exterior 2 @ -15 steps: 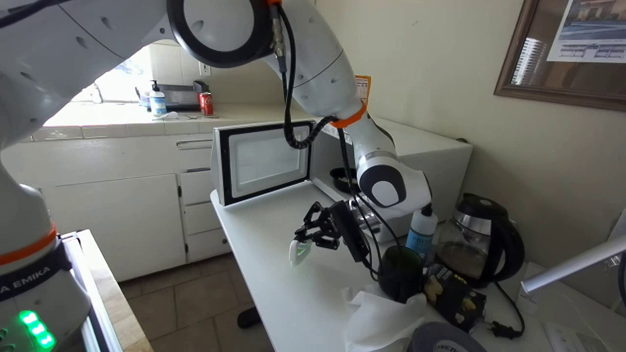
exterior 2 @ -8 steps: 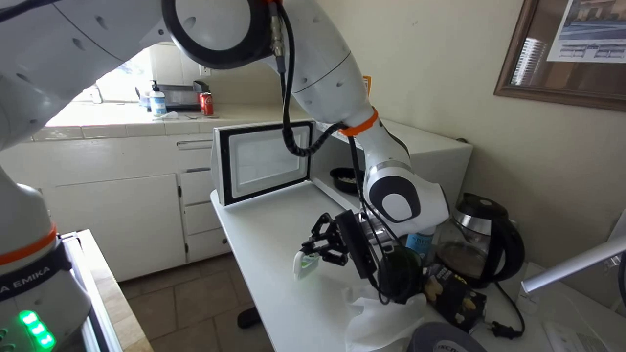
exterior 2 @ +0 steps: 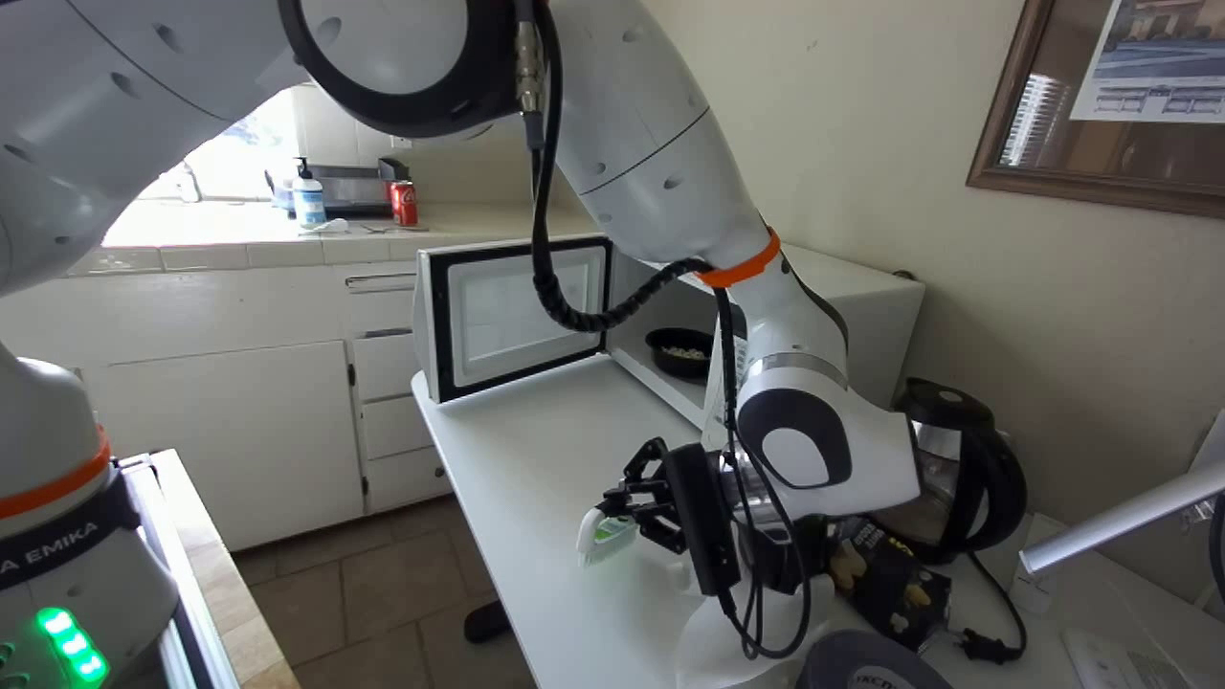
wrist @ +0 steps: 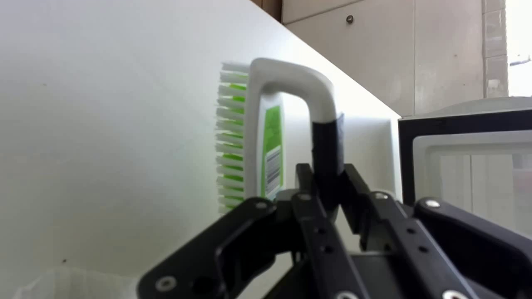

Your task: Put the small brush on the table

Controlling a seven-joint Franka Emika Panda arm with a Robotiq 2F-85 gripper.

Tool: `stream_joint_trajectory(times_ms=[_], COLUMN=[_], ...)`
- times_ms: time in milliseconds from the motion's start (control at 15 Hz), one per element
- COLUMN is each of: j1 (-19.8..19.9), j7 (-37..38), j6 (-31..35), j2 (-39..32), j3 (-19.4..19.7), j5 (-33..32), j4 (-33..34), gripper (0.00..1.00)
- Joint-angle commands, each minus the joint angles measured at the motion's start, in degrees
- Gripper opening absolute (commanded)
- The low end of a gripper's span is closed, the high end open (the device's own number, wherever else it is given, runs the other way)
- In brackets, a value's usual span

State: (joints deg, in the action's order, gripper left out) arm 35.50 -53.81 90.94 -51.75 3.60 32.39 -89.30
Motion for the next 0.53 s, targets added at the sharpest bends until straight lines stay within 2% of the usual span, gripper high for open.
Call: stream_joint_trajectory(times_ms=[0, 467], j1=[2.94, 5.72], j7=[0.99, 1.79], j6=[1.41, 3.52], j2=[-0.69, -2.87], j3=[-0.29, 0.84], j5=[5.53, 11.07], j4=[-0.54, 0.27], gripper=[0.05, 0.05])
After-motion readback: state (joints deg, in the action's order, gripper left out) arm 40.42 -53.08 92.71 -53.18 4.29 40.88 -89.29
